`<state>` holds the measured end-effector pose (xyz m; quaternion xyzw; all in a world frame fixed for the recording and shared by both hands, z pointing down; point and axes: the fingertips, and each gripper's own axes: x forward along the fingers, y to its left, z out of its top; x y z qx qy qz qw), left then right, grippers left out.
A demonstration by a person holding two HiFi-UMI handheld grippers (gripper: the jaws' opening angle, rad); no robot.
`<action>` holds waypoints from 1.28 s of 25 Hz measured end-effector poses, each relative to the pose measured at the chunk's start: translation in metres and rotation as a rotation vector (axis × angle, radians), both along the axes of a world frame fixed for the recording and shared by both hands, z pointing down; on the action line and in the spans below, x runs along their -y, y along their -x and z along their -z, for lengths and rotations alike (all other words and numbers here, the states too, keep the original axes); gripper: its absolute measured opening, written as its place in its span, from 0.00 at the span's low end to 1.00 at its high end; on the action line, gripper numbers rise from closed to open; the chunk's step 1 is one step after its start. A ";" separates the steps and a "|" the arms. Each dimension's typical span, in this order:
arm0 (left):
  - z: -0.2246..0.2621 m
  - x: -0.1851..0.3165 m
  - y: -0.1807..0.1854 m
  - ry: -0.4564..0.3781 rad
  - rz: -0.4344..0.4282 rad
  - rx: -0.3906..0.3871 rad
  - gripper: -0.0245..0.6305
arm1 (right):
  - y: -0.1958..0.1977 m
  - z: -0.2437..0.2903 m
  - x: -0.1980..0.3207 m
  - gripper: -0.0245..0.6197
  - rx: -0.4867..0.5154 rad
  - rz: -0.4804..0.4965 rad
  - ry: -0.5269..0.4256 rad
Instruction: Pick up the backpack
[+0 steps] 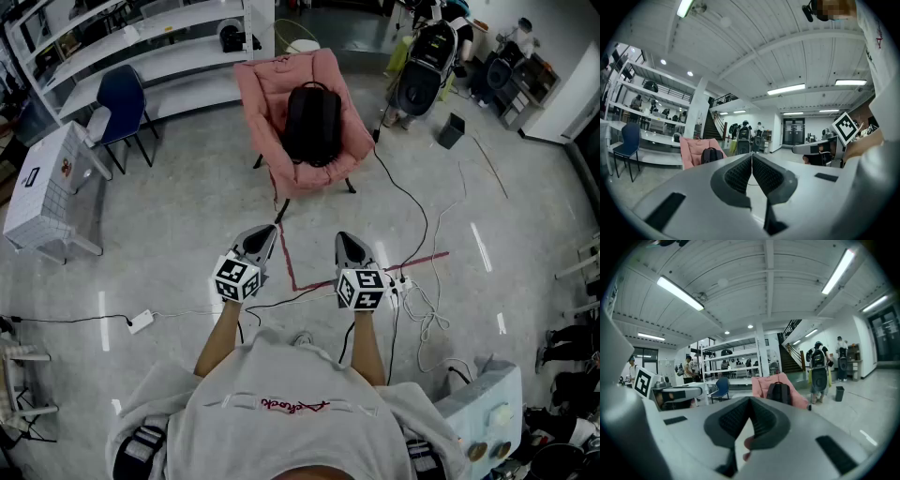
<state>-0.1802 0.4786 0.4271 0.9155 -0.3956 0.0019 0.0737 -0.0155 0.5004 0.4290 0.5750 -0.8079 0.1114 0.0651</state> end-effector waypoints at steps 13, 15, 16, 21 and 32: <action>-0.012 -0.006 -0.033 0.035 0.007 0.006 0.06 | -0.031 -0.012 -0.003 0.07 0.040 -0.005 0.021; -0.012 -0.006 -0.042 0.031 0.002 0.011 0.06 | -0.039 -0.013 -0.003 0.07 0.045 -0.009 0.021; -0.013 -0.007 -0.047 0.030 0.000 0.013 0.06 | -0.044 -0.014 -0.004 0.07 0.048 -0.011 0.021; -0.013 -0.007 -0.070 0.025 0.002 0.017 0.06 | -0.064 -0.019 -0.003 0.07 0.067 -0.002 0.029; -0.014 0.015 -0.075 0.023 0.018 0.032 0.06 | -0.083 -0.015 0.024 0.07 0.072 0.002 0.023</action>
